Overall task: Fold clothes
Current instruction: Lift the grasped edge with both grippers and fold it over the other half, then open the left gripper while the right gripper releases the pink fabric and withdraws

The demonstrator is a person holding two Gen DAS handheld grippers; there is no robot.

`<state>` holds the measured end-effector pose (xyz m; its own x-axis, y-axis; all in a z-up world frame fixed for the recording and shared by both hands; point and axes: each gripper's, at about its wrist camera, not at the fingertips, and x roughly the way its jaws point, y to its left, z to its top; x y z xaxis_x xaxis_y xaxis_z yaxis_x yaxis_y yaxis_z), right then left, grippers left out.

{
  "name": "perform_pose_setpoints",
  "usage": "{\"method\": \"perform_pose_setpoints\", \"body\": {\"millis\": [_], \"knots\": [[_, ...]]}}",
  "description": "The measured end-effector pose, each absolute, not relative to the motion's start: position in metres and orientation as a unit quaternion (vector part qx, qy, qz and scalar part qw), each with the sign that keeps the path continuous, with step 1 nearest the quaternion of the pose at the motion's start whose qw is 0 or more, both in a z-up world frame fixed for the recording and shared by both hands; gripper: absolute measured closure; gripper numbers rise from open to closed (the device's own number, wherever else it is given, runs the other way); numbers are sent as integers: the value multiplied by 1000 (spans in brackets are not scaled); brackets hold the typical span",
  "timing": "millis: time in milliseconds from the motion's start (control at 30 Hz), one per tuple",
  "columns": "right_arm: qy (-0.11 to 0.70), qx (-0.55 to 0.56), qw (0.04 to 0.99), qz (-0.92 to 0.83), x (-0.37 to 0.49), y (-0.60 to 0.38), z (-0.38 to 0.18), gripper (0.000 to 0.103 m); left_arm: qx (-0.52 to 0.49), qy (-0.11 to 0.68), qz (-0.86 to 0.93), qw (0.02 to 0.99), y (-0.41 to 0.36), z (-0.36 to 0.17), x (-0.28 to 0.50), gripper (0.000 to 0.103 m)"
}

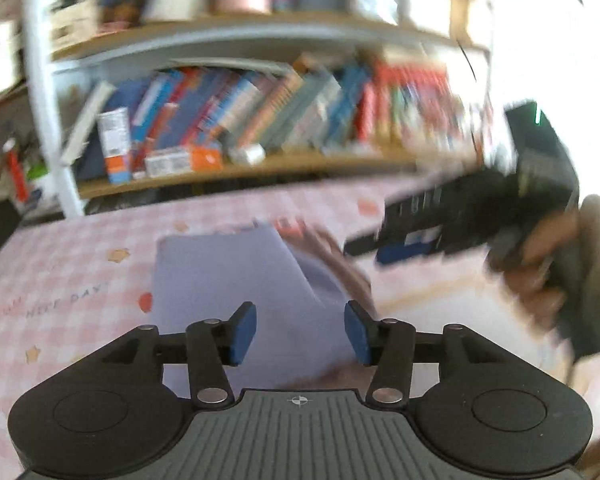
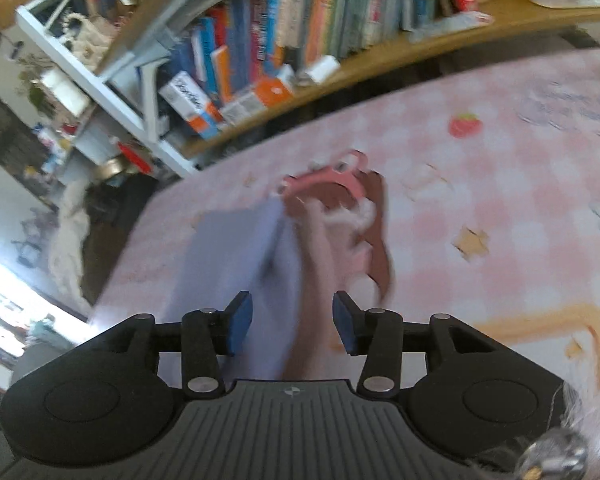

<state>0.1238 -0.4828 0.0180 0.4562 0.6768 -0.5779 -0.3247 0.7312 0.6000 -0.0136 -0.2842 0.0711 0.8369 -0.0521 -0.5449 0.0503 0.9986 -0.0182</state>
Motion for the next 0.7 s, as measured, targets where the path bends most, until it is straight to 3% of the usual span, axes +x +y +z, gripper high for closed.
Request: {"method": "perform_pose_setpoints", "body": {"millis": [267,333,367,500,633,700], "knots": [[480,189,805,294,179,-429,-10,73,28,353,8,935,-264,27,17,58],[479,196,803,296,181,-428,-11,94,58,353,4,934,-270,17,14,57],[472,203,801,307,180,-430,-7,96,60,353,3,934,-271,17,14,57],[360,252,823,359,148,-457,24,97,57,353,0,934,-269,17,15,55],[431,154,860,228,154,-450,1,95,82,357,-7,931,-274,16,14,54],[444,161,858,202,157,-461,-7,90,82,359,-13,930,-273,16,15,54]]}}
